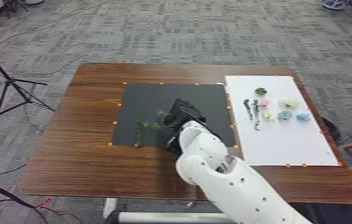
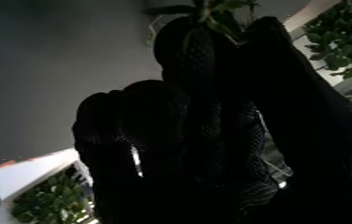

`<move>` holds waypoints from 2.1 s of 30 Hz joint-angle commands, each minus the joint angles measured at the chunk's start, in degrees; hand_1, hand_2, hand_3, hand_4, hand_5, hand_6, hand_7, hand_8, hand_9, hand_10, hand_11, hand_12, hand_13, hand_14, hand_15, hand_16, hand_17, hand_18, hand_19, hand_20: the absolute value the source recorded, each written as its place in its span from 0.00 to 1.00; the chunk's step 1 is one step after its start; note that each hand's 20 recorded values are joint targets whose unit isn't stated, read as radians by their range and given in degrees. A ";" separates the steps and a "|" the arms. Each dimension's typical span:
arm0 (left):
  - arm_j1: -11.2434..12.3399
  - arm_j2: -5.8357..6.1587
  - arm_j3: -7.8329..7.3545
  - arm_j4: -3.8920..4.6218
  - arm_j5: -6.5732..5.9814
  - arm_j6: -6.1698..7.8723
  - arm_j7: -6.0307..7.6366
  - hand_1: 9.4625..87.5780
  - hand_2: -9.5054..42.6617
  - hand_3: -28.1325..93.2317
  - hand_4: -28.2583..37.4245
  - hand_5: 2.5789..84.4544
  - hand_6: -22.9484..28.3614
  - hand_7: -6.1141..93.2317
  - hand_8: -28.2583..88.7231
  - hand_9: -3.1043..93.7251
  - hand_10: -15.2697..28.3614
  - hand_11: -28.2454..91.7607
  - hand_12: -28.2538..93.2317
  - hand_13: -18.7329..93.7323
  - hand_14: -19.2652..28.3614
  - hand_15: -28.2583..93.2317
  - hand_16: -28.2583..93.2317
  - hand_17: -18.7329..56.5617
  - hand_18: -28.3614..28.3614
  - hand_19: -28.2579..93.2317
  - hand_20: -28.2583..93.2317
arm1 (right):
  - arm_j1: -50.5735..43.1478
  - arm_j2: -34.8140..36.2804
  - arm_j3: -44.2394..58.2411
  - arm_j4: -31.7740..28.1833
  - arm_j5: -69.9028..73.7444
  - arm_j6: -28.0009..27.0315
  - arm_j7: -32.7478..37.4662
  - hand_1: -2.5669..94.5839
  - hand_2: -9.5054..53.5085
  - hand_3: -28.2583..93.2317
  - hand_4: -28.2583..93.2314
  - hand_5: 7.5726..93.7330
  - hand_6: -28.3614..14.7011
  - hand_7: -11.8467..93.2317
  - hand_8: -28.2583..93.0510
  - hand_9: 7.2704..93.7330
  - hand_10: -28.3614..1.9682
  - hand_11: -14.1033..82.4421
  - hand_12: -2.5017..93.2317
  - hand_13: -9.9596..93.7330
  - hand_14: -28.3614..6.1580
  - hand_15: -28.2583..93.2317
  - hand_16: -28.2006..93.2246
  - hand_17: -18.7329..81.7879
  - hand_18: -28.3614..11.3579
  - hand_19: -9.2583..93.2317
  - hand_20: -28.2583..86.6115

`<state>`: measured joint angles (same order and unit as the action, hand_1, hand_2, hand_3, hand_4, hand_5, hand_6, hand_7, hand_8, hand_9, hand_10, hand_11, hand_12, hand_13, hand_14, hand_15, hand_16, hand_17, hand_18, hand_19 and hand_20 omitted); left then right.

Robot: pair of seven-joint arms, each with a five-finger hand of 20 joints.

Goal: Arrange flowers

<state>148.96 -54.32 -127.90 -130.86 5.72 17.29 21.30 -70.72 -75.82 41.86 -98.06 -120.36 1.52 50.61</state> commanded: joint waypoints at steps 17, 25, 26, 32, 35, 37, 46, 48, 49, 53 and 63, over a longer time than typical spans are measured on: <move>0.51 0.18 0.00 0.18 -0.31 -0.02 0.34 0.15 0.50 0.81 0.00 0.40 0.61 0.12 0.19 0.33 0.65 0.31 0.32 0.35 0.68 0.39 0.21 0.19 0.69 0.40 0.32 | -2.96 1.88 1.88 -4.27 -1.42 2.02 -2.13 0.43 0.00 0.85 0.03 0.61 0.42 0.41 0.15 0.71 0.27 0.59 0.32 0.81 0.52 0.79 0.48 0.58 0.00 1.00 0.56; 1.58 -0.90 -0.44 -0.28 -0.51 0.13 1.00 0.16 0.50 0.81 0.00 0.40 0.61 0.12 0.19 0.33 0.65 0.31 0.32 0.35 0.69 0.39 0.21 0.19 0.69 0.40 0.32 | -7.93 4.93 8.24 -13.37 1.75 -12.59 -4.73 0.31 0.24 0.81 0.08 0.59 0.35 0.40 0.16 0.65 0.06 0.38 0.22 0.77 0.38 0.84 0.45 0.55 0.00 0.99 0.55; 1.45 -0.95 -0.50 -0.24 -0.35 0.22 0.66 0.16 0.50 0.81 0.00 0.40 0.61 0.12 0.19 0.33 0.65 0.31 0.32 0.35 0.69 0.39 0.21 0.19 0.69 0.40 0.32 | -8.54 4.99 8.71 -13.89 1.50 -13.69 -4.78 0.31 0.26 0.81 0.08 0.59 0.34 0.41 0.16 0.65 0.03 0.35 0.20 0.77 0.36 0.85 0.45 0.56 0.00 0.99 0.55; 1.22 -0.91 -0.37 -0.19 -0.22 0.30 0.68 0.16 0.50 0.81 0.00 0.40 0.61 0.12 0.19 0.33 0.66 0.31 0.32 0.35 0.70 0.40 0.21 0.19 0.70 0.41 0.32 | -10.24 4.30 12.24 -16.68 7.73 -25.27 -5.22 0.31 0.30 0.80 0.09 0.64 0.37 0.48 0.15 0.60 0.00 0.25 0.17 0.77 0.34 0.86 0.45 0.56 0.00 0.98 0.55; 1.38 -1.05 -0.28 -0.33 -0.23 0.25 0.69 0.16 0.50 0.81 0.00 0.40 0.61 0.12 0.19 0.33 0.66 0.32 0.32 0.35 0.70 0.40 0.21 0.19 0.70 0.41 0.32 | -10.56 4.17 11.72 -16.75 6.72 -26.63 -6.59 0.31 0.32 0.78 0.09 0.66 0.39 0.41 0.17 0.55 0.00 0.25 0.18 0.73 0.28 0.86 0.44 0.52 0.00 0.95 0.57; 1.29 -0.89 -0.02 -0.20 -0.25 0.08 0.72 0.16 0.50 0.81 0.00 0.40 0.61 0.12 0.19 0.33 0.66 0.32 0.32 0.35 0.70 0.40 0.21 0.19 0.70 0.41 0.32 | -10.46 4.19 11.51 -16.72 6.29 -27.73 -6.68 0.32 0.32 0.77 0.09 0.67 0.40 0.40 0.17 0.54 0.00 0.25 0.18 0.72 0.27 0.87 0.44 0.51 0.00 0.94 0.57; 1.20 -0.86 0.09 -0.09 -0.25 0.33 0.24 0.16 0.51 0.81 0.00 0.40 0.61 0.12 0.19 0.33 0.66 0.32 0.32 0.35 0.70 0.40 0.21 0.19 0.70 0.41 0.32 | -10.39 3.38 10.97 -15.76 5.15 -30.44 -5.97 0.32 0.32 0.76 0.09 0.72 0.44 0.30 0.17 0.54 0.02 0.27 0.18 0.70 0.24 0.88 0.43 0.50 0.00 0.93 0.59; 0.95 -0.80 0.20 -0.04 -0.09 0.35 -0.02 0.16 0.51 0.81 0.00 0.40 0.61 0.12 0.19 0.33 0.66 0.32 0.32 0.35 0.70 0.40 0.21 0.19 0.70 0.41 0.32 | -10.28 3.11 10.73 -15.23 4.96 -30.73 -5.68 0.33 0.32 0.76 0.09 0.72 0.45 0.25 0.16 0.54 0.02 0.27 0.19 0.70 0.24 0.88 0.43 0.50 0.00 0.93 0.59; 0.87 -0.80 0.17 0.02 0.05 0.28 -0.25 0.16 0.51 0.81 0.00 0.40 0.61 0.12 0.19 0.33 0.66 0.32 0.32 0.35 0.70 0.40 0.21 0.19 0.70 0.41 0.32 | -10.07 3.14 10.32 -14.87 4.86 -30.63 -5.59 0.33 0.32 0.76 0.09 0.72 0.45 0.24 0.16 0.55 0.01 0.28 0.19 0.70 0.24 0.88 0.43 0.50 0.00 0.93 0.59; 0.51 -0.77 0.13 0.09 0.21 0.39 -0.84 0.16 0.51 0.80 0.00 0.40 0.61 0.12 0.19 0.33 0.66 0.32 0.32 0.34 0.70 0.40 0.21 0.19 0.70 0.41 0.32 | -10.34 2.75 9.66 -13.93 3.70 -31.80 -5.50 0.33 0.31 0.77 0.09 0.71 0.46 0.19 0.15 0.56 0.00 0.30 0.20 0.69 0.24 0.88 0.43 0.49 0.00 0.92 0.59; 0.14 -0.45 0.39 0.34 -0.07 0.09 -1.41 0.16 0.51 0.80 0.00 0.40 0.61 0.12 0.19 0.33 0.66 0.32 0.32 0.34 0.71 0.40 0.21 0.18 0.70 0.41 0.32 | -10.95 1.31 8.23 -12.25 3.16 -31.00 -5.64 0.35 0.29 0.78 0.08 0.66 0.43 0.18 0.15 0.55 0.00 0.35 0.22 0.67 0.24 0.88 0.42 0.49 0.00 0.93 0.59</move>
<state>149.24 -54.73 -127.71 -130.63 5.67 17.30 20.61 -80.22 -73.42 51.89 -111.97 -117.04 -29.33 44.74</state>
